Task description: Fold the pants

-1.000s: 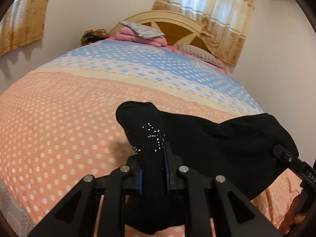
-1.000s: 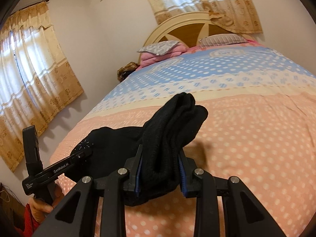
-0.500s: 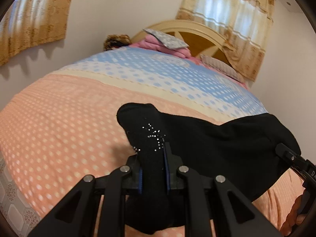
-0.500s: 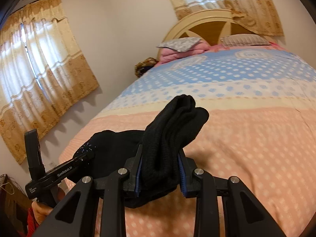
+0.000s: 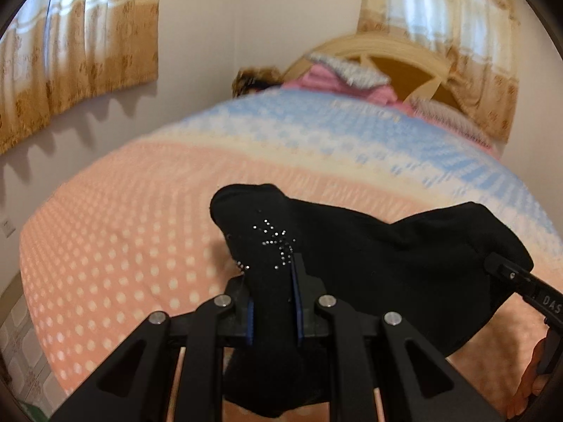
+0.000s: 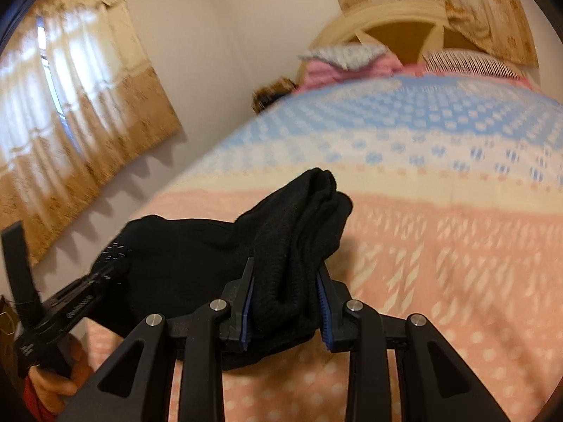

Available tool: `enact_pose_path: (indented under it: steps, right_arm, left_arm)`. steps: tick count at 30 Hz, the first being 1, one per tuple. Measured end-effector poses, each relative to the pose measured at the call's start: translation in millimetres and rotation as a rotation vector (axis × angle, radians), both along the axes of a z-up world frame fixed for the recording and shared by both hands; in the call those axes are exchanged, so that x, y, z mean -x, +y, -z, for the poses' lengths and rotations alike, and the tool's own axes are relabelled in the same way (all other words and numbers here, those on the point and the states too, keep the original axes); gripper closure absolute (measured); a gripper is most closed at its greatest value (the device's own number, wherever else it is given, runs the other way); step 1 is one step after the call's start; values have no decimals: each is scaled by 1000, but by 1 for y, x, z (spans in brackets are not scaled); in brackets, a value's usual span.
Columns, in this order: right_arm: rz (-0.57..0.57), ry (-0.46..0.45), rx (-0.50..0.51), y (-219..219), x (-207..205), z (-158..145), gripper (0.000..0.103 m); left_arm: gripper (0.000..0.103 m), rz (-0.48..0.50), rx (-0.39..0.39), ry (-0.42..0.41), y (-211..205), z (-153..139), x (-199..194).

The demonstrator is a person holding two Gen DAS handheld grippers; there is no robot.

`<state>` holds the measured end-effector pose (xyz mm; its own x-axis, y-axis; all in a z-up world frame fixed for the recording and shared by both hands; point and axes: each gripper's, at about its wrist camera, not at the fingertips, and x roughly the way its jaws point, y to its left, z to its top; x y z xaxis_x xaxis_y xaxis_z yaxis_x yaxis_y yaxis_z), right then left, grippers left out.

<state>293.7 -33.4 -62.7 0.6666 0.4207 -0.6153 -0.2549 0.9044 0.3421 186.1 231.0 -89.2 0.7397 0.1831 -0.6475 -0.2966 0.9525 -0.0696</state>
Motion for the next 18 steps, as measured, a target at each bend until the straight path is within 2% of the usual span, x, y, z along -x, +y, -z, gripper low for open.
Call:
enact_pose_path:
  steps: [3,4,6,8,9,10,11,12,13,14,15,18]
  right_arm:
    - [20,38,120,7,-9,30,72]
    - [22,57,125,6,-10,39,72]
    - [29,68,100,2,-12,42,72]
    - [30,73,116,3,-13,43,69]
    - [35,71,131,4,-13,44,66]
    - [39,71,139,5,-12,45,59]
    - [39,78,142,5,-13,47,48]
    - [45,95,147,4,-15,49,42]
    - [63,117,141,1,-16,52,32]
    - [78,133,122,-4,-18,53,28]
    - [82,148,88,-8,-19,53,28]
    - [117,185,4,-26,-13,46,28]
  left_arm:
    - [86,-20,10,61,6,22,2]
    - [85,-23,17,71,7,25,2]
    - [82,-25,28,89,9,29,3]
    - [77,-30,28,97,9,28,4]
    - [72,-35,20,106,8,29,3]
    - [69,-44,18,112,9,29,3]
    - [52,-64,11,117,11,29,2]
    - [31,-98,-6,130,15,29,2]
    - [22,-132,-16,148,19,29,2]
    - [10,-151,-11,161,23,30,4]
    - [7,-159,12,172,30,30,7]
    - [7,-191,85,184,47,24,24]
